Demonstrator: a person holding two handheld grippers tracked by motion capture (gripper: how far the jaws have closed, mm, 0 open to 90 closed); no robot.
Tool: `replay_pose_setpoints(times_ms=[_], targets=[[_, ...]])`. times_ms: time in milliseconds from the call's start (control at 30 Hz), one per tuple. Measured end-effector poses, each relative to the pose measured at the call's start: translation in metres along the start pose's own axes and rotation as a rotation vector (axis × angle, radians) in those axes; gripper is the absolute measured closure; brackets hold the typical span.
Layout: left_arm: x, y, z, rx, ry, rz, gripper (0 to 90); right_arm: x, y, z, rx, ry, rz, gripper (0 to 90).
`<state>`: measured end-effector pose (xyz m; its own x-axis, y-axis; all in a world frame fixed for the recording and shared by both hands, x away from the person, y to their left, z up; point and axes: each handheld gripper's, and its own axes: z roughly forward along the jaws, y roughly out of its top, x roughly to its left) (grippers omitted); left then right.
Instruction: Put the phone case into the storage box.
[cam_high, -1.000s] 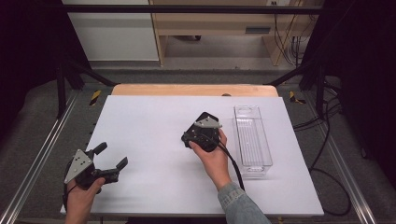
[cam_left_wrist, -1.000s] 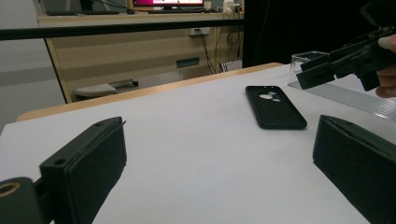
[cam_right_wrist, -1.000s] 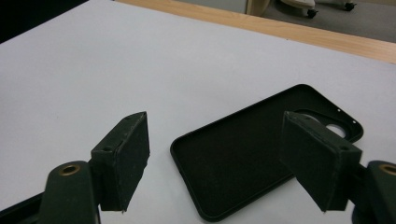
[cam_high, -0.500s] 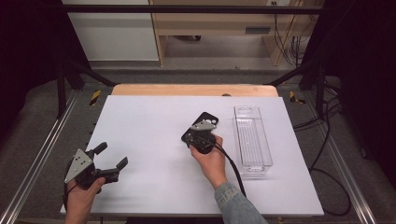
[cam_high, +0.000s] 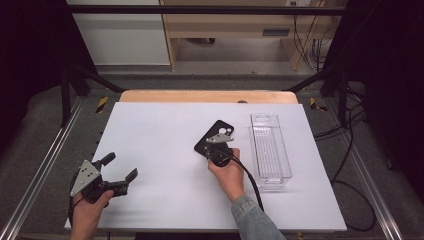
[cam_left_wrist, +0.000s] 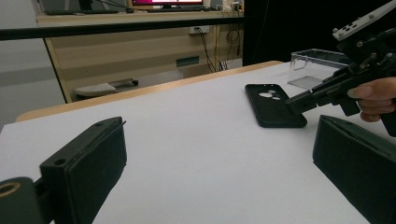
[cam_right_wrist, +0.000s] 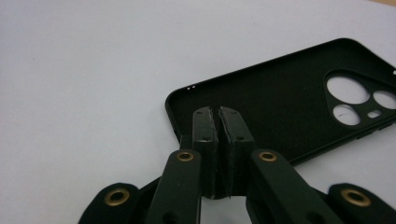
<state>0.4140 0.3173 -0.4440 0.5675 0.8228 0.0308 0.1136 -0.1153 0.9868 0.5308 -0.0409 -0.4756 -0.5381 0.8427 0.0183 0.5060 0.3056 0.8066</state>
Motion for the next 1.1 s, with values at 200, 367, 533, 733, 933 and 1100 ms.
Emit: replay_pose_setpoints(times_ms=[200, 367, 533, 733, 933, 1100], targets=[[-0.001, 0.000, 0.000, 0.002, -0.003, 0.002, 3.0, -0.001, -0.005, 0.006, 0.016, 0.004, 0.009, 86.4], [-0.001, 0.000, 0.001, 0.003, -0.003, 0.003, 3.0, -0.003, -0.006, 0.008, 0.027, 0.007, 0.009, 86.8], [-0.001, 0.000, 0.001, 0.002, -0.003, 0.004, 3.0, -0.003, -0.007, 0.007, 0.037, 0.024, 0.010, 89.3], [-0.001, 0.000, 0.001, 0.003, -0.003, 0.004, 3.1, 0.002, -0.008, 0.006, 0.044, 0.071, 0.019, 90.0], [-0.001, 0.000, 0.001, 0.004, -0.004, 0.004, 3.1, 0.011, -0.009, 0.004, 0.048, 0.100, 0.002, 90.0], [-0.001, 0.000, 0.001, 0.004, -0.003, 0.005, 3.1, 0.018, -0.011, 0.002, 0.051, 0.121, -0.015, 90.0]])
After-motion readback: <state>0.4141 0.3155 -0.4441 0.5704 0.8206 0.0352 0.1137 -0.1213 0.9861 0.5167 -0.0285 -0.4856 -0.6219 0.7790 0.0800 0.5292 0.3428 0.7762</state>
